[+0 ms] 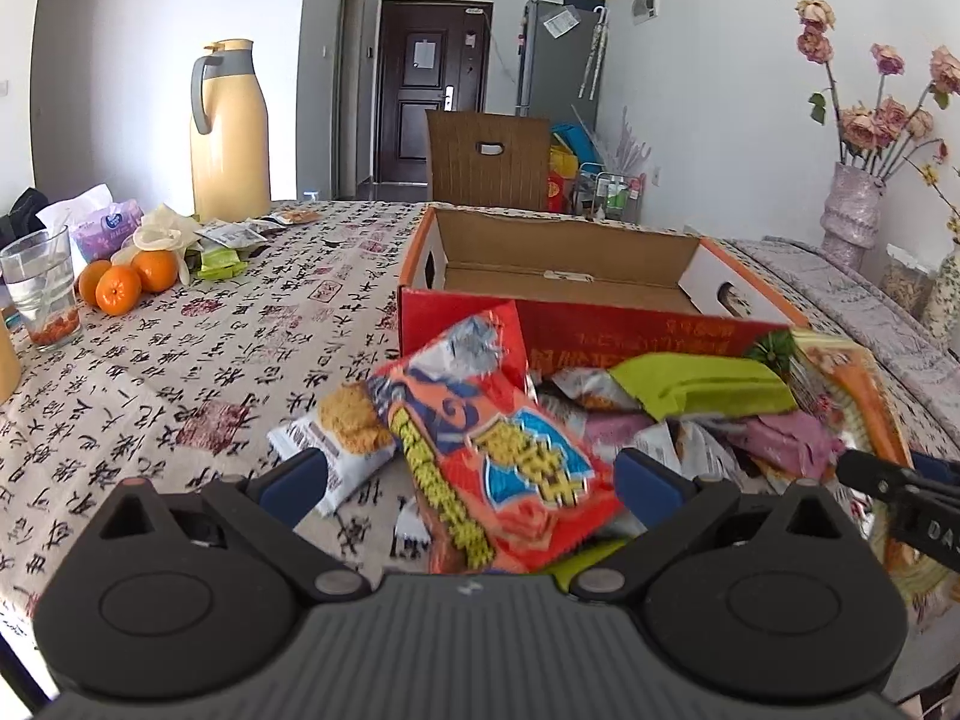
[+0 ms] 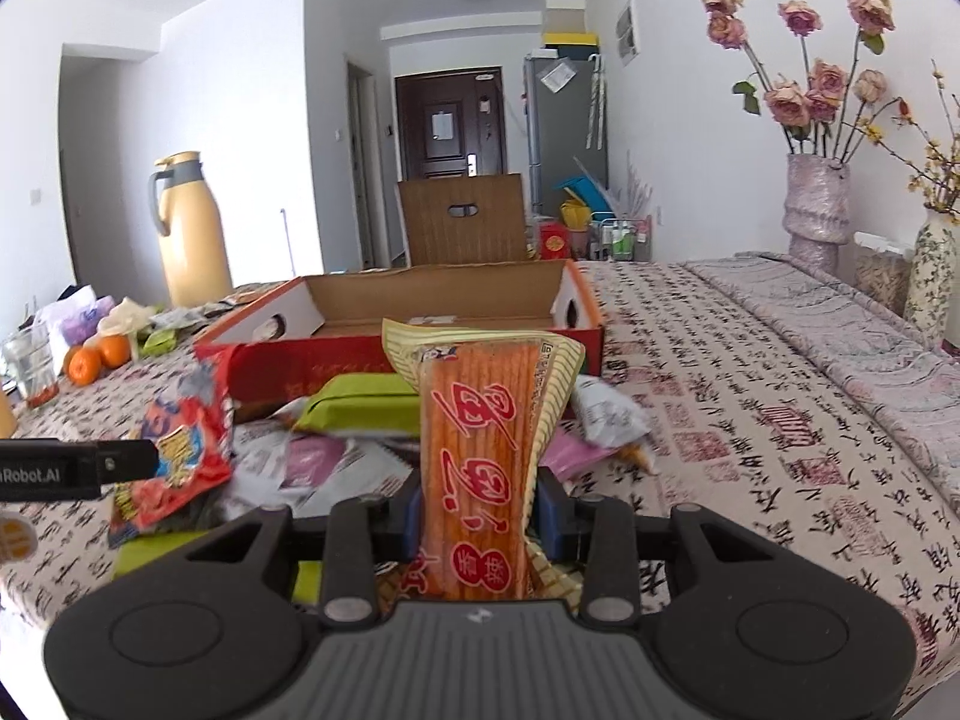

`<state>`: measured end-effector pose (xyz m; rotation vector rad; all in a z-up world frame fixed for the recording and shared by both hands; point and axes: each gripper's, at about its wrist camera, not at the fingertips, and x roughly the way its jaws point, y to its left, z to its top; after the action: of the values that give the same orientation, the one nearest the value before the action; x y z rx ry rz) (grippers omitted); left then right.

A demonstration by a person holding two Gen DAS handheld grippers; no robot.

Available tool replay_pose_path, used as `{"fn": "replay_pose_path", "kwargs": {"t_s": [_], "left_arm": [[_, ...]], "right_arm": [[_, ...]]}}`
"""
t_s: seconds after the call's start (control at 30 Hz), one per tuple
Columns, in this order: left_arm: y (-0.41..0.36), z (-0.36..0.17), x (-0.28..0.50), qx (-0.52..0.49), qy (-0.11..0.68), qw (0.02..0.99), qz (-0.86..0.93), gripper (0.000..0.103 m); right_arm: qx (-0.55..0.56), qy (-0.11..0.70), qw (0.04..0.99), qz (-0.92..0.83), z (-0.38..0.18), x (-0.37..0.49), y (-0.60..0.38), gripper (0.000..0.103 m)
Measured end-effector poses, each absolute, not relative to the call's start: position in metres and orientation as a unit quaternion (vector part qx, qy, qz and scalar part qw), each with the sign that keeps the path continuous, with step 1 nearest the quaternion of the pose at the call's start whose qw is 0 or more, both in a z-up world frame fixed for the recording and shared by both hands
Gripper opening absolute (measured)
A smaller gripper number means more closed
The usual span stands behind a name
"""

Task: Organize snacks
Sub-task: 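Lift both packets and carry them over the open cardboard box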

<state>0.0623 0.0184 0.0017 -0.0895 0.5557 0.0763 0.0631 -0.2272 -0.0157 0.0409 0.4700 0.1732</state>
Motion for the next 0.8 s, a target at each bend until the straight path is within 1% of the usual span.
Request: {"fn": "replay_pose_path", "kwargs": {"t_s": [0.17, 0.47, 0.63, 0.8], "left_arm": [[0.018, 0.003, 0.089, -0.054, 0.291, 0.954, 0.050, 0.103], [0.018, -0.013, 0.127, -0.062, 0.335, 0.937, 0.076, 0.102], [0.018, -0.014, 0.129, -0.065, 0.339, 0.936, 0.074, 0.082], [0.019, -0.013, 0.126, -0.070, 0.333, 0.938, 0.070, 0.067]], "right_arm": [[0.026, 0.233, 0.969, 0.080, -0.015, 0.075, -0.236, 0.035], [0.033, 0.239, 0.967, 0.084, -0.017, 0.099, -0.240, 0.036], [0.036, 0.245, 0.965, 0.087, -0.020, 0.106, -0.240, 0.036], [0.038, 0.247, 0.964, 0.089, -0.022, 0.107, -0.238, 0.036]]}}
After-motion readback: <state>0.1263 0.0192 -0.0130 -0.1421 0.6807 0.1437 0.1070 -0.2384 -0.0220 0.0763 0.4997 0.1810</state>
